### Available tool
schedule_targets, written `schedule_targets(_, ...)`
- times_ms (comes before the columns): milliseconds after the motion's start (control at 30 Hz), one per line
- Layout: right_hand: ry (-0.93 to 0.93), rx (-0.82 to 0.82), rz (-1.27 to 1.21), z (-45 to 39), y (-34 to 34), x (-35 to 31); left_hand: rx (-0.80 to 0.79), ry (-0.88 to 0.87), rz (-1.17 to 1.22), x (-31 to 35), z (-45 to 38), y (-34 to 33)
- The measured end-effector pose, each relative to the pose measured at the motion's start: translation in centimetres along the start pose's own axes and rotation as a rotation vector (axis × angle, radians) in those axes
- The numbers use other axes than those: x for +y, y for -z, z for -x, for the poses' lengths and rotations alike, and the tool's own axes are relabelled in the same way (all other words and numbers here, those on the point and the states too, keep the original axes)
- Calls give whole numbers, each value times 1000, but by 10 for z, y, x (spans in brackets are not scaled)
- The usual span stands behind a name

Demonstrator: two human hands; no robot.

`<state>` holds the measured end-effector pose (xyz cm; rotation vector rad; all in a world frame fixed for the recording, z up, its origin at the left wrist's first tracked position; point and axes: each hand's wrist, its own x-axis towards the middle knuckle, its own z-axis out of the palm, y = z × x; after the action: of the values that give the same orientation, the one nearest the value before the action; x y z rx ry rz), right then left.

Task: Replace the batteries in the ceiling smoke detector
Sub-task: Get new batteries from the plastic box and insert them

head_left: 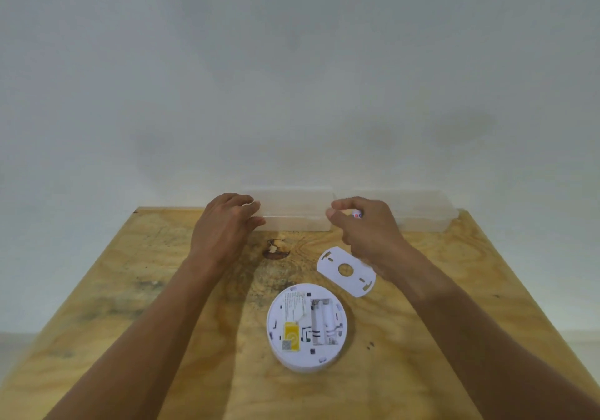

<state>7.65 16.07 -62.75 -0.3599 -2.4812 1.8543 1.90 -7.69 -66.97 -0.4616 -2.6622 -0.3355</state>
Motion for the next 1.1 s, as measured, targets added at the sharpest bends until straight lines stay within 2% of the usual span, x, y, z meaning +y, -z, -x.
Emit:
schedule_targets(100, -362, -59, -585, 17, 17, 6, -7, 18, 0, 3, 0, 3)
schedule_targets(167, -500, -56, -786, 28, 26, 14, -19, 27, -7, 4, 0, 4)
schedule_targets(267, -567, -23, -929, 40, 34, 29, -43, 28, -29, 7, 0, 5)
schedule_targets(500, -515, 25, -988, 53, 38, 28, -136, 52, -130, 8, -4, 11)
schedule_targets(600, -528, 84, -963, 54, 38, 26, -79, 57, -99, 18, 5, 17)
schedule_targets(733, -546, 92, -879, 55, 40, 27, -25, 104, 71, 38, 26, 28)
schedule_targets(867, -506, 74, -770, 62, 42, 28, -33, 181, 386, 57, 56, 41)
schedule_targets(1000, -359, 46, -643, 71, 36, 28, -202, 191, 646, 63, 96, 52)
schedule_targets(1100, -137, 9, -409, 82, 28, 25, -328, 169, 720, 61, 120, 49)
